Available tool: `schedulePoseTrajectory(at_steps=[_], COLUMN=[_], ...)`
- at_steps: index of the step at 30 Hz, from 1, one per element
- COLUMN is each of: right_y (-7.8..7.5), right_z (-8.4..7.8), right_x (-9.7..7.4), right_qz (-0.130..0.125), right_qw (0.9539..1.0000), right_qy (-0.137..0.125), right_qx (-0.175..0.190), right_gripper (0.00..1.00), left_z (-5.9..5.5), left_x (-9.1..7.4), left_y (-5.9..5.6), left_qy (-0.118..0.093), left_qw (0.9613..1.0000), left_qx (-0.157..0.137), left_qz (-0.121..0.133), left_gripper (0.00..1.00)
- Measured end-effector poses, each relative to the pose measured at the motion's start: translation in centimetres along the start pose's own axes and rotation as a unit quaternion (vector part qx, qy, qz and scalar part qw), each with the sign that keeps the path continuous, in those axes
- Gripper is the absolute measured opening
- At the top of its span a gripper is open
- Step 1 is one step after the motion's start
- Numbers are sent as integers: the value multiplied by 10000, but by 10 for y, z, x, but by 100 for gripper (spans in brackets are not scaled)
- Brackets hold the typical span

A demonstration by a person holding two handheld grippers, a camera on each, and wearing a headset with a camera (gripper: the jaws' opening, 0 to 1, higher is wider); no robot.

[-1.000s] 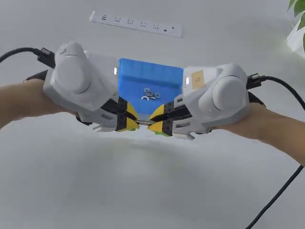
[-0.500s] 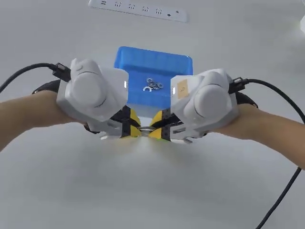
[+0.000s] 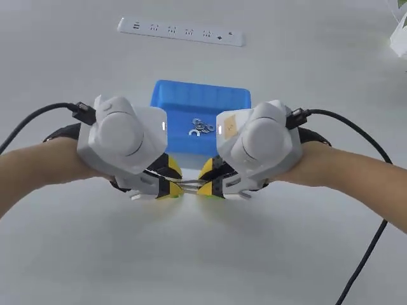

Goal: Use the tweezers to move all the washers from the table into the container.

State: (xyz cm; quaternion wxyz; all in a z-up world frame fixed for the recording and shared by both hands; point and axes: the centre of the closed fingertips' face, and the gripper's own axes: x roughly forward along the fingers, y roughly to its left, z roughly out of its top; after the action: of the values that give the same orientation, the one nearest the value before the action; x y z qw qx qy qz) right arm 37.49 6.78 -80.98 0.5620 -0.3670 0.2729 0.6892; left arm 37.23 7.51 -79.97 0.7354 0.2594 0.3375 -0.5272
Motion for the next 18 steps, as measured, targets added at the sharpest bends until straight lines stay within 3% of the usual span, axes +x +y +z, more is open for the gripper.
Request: schedulePoseTrajectory(at_steps=[3,4,5,7,11,14,15,17,18], right_y=[0,1,1,2,2,4,4,1,-5], right_z=[0,1,1,1,1,1,4,10,14], right_x=[0,0,0,0,0,0,-2,-11,-20], right_qz=[24,39,48,68,48,24,-90,-248,-488], right_qw=[10000,9999,9999,9997,9994,9992,9982,9963,9939], right_qy=[89,114,149,204,302,317,154,-184,-429], right_qx=[-6,36,71,142,157,237,577,802,886], right_gripper=[12,12,13,14,15,16,17,18,20], left_z=[-3,-1,8,15,14,12,18,27,29], left_x=[-3,-4,-7,-13,-25,-33,-40,-52,-54], left_y=[3,5,6,6,2,0,2,3,3], left_qy=[125,59,-232,-447,-303,-308,-482,-797,-835], left_qw=[9998,9998,9990,9975,9985,9977,9958,9915,9910], left_qx=[65,17,-297,-504,-306,-426,-517,-760,-785], left_qz=[145,204,243,224,337,436,575,686,697], left_gripper=[18,18,18,18,18,20,22,25,26])
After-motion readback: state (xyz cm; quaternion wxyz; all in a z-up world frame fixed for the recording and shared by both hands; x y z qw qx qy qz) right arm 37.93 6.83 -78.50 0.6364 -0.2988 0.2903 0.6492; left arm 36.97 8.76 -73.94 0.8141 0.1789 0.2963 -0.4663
